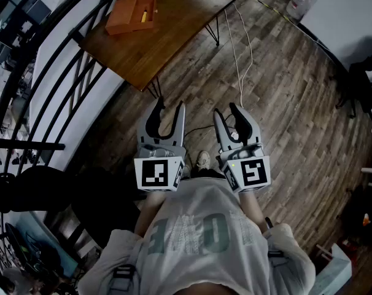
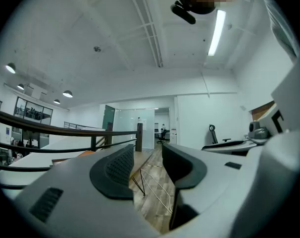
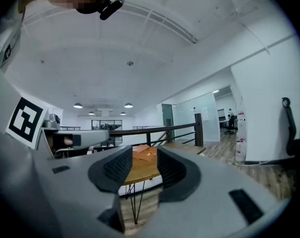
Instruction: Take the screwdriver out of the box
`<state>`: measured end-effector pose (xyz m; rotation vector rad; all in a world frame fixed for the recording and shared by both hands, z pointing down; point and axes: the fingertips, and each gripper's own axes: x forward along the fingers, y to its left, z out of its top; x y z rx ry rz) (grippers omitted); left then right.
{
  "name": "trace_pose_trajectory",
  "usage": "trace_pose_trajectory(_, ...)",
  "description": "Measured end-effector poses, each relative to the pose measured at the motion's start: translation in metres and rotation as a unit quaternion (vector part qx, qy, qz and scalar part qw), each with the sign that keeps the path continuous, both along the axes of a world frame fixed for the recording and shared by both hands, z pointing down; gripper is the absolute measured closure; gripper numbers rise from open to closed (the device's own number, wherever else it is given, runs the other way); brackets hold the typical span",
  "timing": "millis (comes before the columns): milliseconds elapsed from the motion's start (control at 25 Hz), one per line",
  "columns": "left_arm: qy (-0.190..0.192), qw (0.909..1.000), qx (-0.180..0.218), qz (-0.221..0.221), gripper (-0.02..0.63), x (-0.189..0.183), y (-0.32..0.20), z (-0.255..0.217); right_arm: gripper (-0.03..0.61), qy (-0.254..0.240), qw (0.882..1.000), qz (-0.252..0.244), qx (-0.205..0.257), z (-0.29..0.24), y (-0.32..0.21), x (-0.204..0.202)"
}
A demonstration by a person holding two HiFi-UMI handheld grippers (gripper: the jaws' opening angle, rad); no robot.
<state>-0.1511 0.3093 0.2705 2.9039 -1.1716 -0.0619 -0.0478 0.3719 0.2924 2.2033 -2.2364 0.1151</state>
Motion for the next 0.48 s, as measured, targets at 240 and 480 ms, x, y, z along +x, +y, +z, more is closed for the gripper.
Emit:
trace_pose_trajectory(240, -0.002, 1.0000, 0.007, -0.001, 0.440, 0.0029, -0.0020, -0.0023, 0.426, -0.001, 1.000, -0.001, 0.000, 0.0019, -0.0014, 0.0036)
trace_pose_trajectory(480, -0.007, 1.0000, 0.001, -0.001, 0.440, 0.0054, -0.0035, 0.0010, 0.426, -0.007, 1.000, -0.003, 0.001, 0.0044, -0.0028, 0.0064)
